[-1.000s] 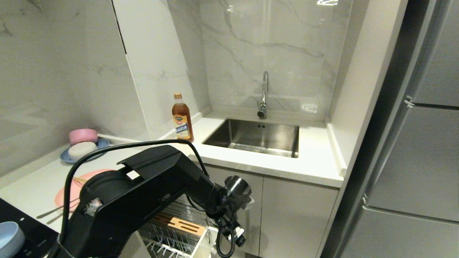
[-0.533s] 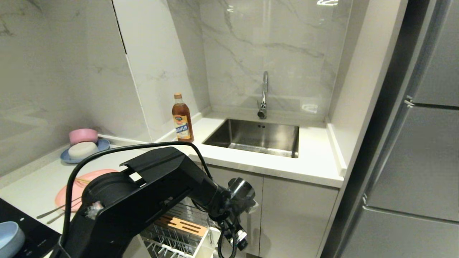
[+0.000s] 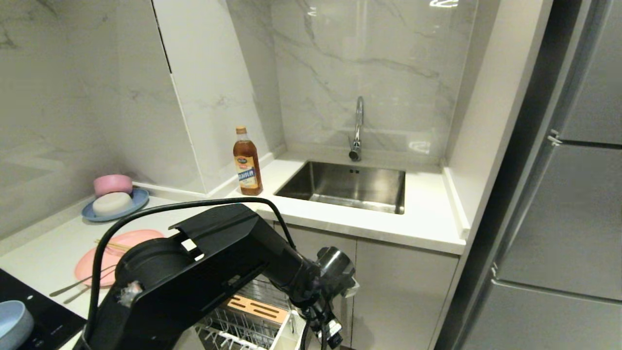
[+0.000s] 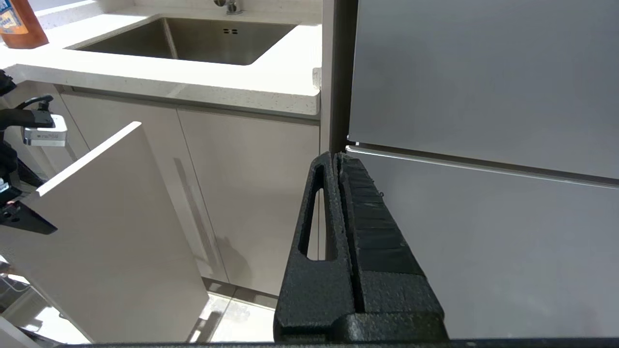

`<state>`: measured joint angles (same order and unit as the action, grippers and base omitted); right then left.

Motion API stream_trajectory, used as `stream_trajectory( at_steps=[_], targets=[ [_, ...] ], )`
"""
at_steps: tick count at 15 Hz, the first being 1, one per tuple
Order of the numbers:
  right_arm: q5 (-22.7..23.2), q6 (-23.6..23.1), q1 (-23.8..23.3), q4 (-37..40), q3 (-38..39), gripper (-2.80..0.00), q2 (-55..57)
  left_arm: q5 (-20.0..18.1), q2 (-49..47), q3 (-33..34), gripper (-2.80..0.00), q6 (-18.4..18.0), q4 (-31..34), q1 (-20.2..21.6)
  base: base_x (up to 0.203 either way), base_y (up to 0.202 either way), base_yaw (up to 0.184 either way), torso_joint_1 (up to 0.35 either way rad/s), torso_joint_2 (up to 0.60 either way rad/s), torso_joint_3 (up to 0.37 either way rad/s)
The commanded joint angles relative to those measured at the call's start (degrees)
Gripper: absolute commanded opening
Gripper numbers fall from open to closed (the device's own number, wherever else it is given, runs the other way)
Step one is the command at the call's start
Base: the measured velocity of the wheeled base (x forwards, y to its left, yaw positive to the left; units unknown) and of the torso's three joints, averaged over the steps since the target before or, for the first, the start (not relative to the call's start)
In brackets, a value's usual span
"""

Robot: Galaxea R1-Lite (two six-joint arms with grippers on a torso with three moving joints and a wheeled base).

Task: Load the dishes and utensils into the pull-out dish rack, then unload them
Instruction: Open the cupboard

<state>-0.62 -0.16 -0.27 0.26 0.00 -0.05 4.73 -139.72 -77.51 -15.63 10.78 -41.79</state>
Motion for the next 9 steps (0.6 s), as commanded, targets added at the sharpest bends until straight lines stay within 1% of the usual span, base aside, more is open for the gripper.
stream_trajectory(
  at_steps=[1, 6, 9],
  targets=[
    [0.0, 0.0, 0.0, 0.0, 0.1, -2.8, 0.0, 0.1, 0.0, 0.0, 0.0, -0.2, 0.1, -0.6, 0.0, 0.0, 0.0, 0.0, 0.0, 0.0],
    [0.0, 0.0, 0.0, 0.0, 0.1, -2.8, 0.0, 0.1, 0.4, 0.1, 0.0, -0.2, -0.2, -0.8, 0.0, 0.0, 0.0, 0.0, 0.0, 0.0],
    [0.0, 0.0, 0.0, 0.0, 0.1, -2.8, 0.0, -0.4, 3.1, 0.7, 0.0, 0.0, -0.4, 0.7, 0.0, 0.0, 0.0, 0.0, 0.0, 0.0]
  ],
)
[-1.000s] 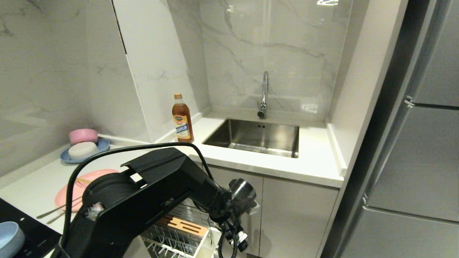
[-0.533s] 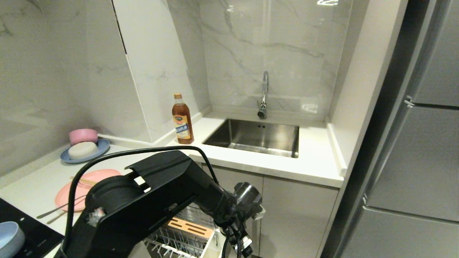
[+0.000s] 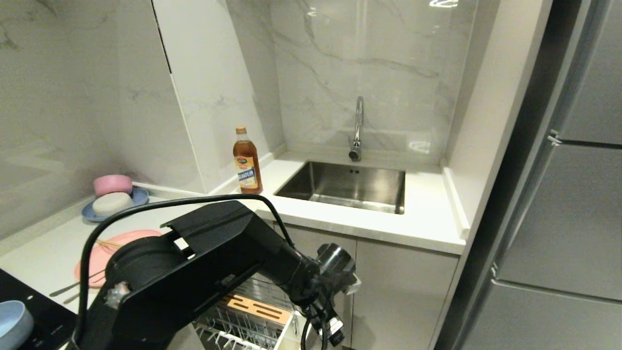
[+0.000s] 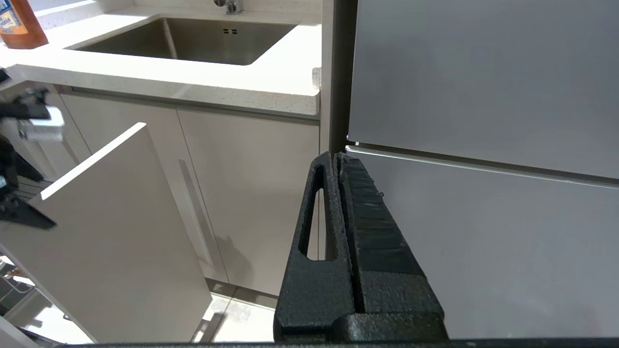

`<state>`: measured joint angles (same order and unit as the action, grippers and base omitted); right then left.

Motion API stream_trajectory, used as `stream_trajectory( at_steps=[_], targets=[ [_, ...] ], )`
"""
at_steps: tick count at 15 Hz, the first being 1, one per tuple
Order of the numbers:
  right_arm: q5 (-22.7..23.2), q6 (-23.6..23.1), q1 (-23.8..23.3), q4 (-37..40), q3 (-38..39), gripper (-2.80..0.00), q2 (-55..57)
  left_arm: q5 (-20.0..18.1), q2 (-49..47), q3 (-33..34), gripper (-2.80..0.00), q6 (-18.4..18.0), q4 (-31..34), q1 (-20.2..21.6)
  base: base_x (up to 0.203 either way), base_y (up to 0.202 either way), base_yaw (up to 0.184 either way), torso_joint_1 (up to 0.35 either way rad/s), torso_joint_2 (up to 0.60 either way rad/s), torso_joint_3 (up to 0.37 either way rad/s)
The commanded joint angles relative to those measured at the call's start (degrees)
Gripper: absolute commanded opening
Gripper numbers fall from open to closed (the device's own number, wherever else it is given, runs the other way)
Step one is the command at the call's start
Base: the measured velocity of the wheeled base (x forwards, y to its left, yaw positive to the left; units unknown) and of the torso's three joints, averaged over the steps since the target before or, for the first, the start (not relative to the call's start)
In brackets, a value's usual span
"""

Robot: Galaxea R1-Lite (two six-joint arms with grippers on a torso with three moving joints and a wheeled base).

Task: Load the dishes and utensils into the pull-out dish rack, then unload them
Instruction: Open the cupboard

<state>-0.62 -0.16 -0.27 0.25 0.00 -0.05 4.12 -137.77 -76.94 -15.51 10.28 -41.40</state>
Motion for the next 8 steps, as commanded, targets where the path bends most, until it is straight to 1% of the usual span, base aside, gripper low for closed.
stream_trajectory(
  at_steps=[1, 3, 5, 8],
  targets=[
    [0.0, 0.0, 0.0, 0.0, 0.1, -2.8, 0.0, -0.5, 2.5, 0.5, 0.0, 0.0, 0.1, 1.1, 0.0, 0.0, 0.0, 0.0, 0.0, 0.0],
    [0.0, 0.0, 0.0, 0.0, 0.1, -2.8, 0.0, -2.3, 5.3, 1.0, 0.0, 0.5, 0.1, 2.7, 0.0, 0.0, 0.0, 0.0, 0.0, 0.0],
    [0.0, 0.0, 0.0, 0.0, 0.1, -2.8, 0.0, -3.6, 9.2, -0.6, 0.0, 3.4, 0.2, 4.4, 0.0, 0.0, 0.0, 0.0, 0.0, 0.0],
    [0.0, 0.0, 0.0, 0.0, 0.1, -2.8, 0.0, -3.8, 15.5, -1.3, 0.0, 5.2, 0.2, 7.0, 0.0, 0.0, 0.0, 0.0, 0.0, 0.0]
  ],
)
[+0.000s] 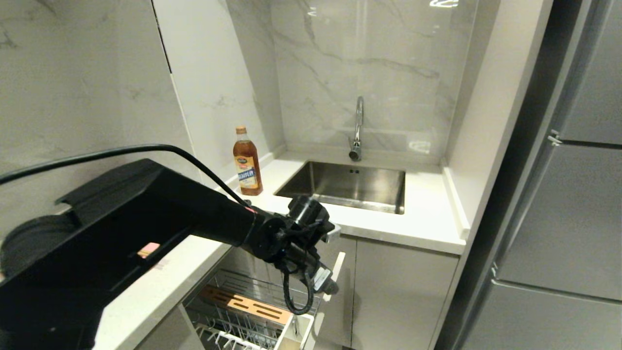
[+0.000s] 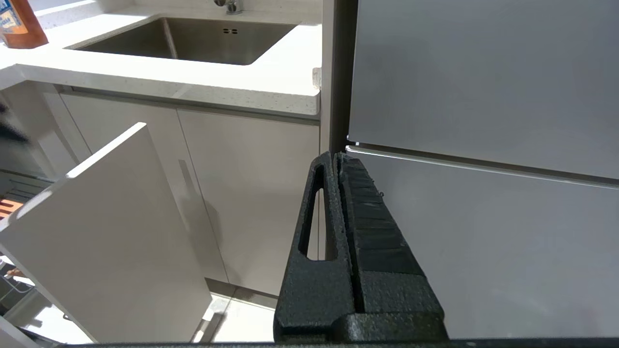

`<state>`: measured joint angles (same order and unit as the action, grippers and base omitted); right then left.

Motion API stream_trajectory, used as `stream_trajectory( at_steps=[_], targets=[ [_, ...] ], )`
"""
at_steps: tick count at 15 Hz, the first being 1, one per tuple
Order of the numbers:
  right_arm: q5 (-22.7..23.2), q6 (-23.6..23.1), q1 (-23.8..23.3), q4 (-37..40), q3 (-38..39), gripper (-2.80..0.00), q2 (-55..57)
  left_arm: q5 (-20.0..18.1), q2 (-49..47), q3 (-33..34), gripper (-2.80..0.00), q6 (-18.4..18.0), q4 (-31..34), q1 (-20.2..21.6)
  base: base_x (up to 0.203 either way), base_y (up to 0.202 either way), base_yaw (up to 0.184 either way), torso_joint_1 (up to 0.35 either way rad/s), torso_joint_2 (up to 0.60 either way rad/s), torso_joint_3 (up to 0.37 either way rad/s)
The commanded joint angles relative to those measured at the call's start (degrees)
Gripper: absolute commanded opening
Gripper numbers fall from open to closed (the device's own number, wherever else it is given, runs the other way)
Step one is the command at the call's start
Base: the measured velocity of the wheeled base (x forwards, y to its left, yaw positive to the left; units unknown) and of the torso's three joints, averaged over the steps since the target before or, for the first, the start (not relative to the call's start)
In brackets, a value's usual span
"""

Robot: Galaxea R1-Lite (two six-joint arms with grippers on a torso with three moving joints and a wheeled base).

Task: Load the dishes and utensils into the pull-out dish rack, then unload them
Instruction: Pick up the bowl and place it in the cupboard

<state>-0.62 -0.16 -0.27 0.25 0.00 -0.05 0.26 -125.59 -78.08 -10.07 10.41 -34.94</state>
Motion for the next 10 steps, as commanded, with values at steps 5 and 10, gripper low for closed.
stream_trajectory(
  at_steps=[5, 10],
  targets=[
    [0.0, 0.0, 0.0, 0.0, 0.1, -2.8, 0.0, 0.5, 17.1, 1.4, -2.8, 5.8, 0.6, 6.4, 0.0, 0.0, 0.0, 0.0, 0.0, 0.0],
    [0.0, 0.0, 0.0, 0.0, 0.1, -2.8, 0.0, 0.7, 34.2, 5.0, -2.8, 9.6, 6.7, 12.4, 0.0, 0.0, 0.0, 0.0, 0.0, 0.0]
  ],
)
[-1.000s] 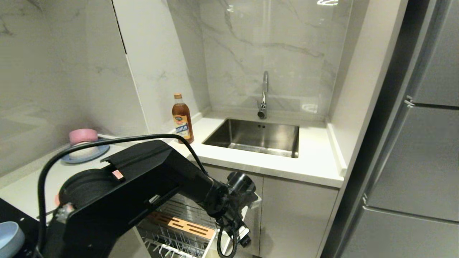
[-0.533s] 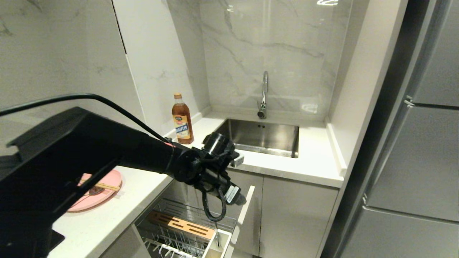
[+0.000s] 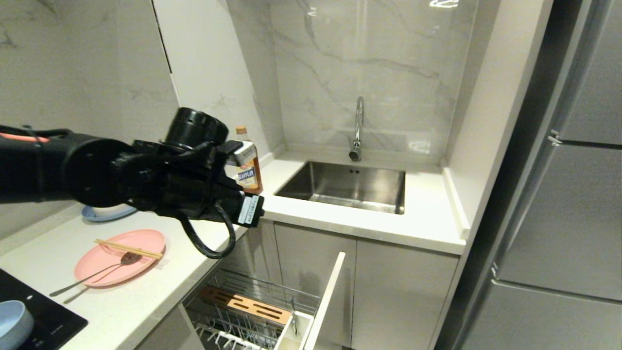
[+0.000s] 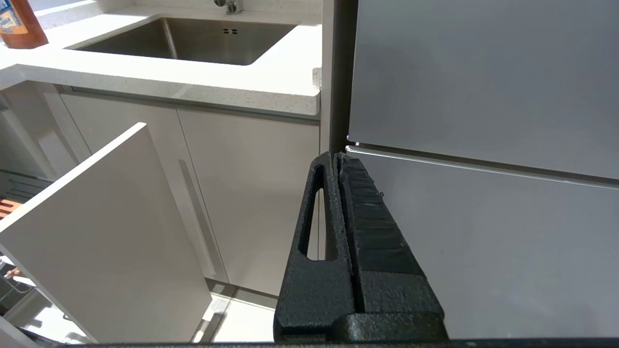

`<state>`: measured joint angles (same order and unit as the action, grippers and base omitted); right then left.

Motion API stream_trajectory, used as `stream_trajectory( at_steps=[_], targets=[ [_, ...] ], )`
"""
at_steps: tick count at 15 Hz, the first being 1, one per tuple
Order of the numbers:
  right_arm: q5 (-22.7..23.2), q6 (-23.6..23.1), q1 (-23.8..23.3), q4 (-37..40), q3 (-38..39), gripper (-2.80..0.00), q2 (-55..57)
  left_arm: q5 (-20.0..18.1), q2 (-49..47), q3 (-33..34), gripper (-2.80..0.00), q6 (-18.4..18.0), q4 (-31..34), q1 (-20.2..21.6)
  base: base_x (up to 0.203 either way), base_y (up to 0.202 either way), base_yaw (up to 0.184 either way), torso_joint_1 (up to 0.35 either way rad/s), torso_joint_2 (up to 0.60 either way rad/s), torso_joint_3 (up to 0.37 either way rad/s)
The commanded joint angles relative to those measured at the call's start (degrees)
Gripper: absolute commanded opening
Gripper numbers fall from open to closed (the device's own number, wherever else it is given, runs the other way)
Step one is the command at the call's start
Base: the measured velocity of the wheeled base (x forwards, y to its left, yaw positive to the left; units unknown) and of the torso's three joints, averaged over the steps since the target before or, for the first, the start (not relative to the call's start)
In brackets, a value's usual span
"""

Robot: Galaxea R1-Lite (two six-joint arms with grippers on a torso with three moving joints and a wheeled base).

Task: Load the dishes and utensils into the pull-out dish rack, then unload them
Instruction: Pick up the bowl and place it in the cupboard

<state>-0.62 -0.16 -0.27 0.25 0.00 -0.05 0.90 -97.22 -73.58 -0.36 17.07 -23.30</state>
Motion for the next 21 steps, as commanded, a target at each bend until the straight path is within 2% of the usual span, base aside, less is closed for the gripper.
stream_trajectory(
  at_steps=[1, 6, 10, 12, 15, 19, 21],
  targets=[
    [0.0, 0.0, 0.0, 0.0, 0.1, -2.8, 0.0, 0.1, 9.9, 1.2, -2.8, 0.7, 2.0, 2.3, 0.0, 0.0, 0.0, 0.0, 0.0, 0.0],
    [0.0, 0.0, 0.0, 0.0, 0.1, -2.8, 0.0, 0.4, 34.8, 5.3, -2.8, 1.8, 13.5, 13.7, 0.0, 0.0, 0.0, 0.0, 0.0, 0.0],
    [0.0, 0.0, 0.0, 0.0, 0.1, -2.8, 0.0, 0.6, 58.1, 14.5, -2.8, 0.7, 15.7, 19.7, 0.0, 0.0, 0.0, 0.0, 0.0, 0.0],
    [0.0, 0.0, 0.0, 0.0, 0.1, -2.8, 0.0, 0.4, 69.3, 24.2, -2.8, -2.3, 13.3, 22.2, 0.0, 0.0, 0.0, 0.0, 0.0, 0.0],
    [0.0, 0.0, 0.0, 0.0, 0.1, -2.8, 0.0, 0.3, 83.2, 41.2, -2.8, -6.7, 5.5, 24.2, 0.0, 0.0, 0.0, 0.0, 0.0, 0.0],
    [0.0, 0.0, 0.0, 0.0, 0.1, -2.8, 0.0, 0.6, 95.3, 57.0, -2.8, -8.1, 1.5, 23.9, 0.0, 0.0, 0.0, 0.0, 0.0, 0.0],
    [0.0, 0.0, 0.0, 0.0, 0.1, -2.8, 0.0, 0.8, 96.7, 65.3, -2.8, -7.2, -5.8, 23.8, 0.0, 0.0, 0.0, 0.0, 0.0, 0.0]
  ],
)
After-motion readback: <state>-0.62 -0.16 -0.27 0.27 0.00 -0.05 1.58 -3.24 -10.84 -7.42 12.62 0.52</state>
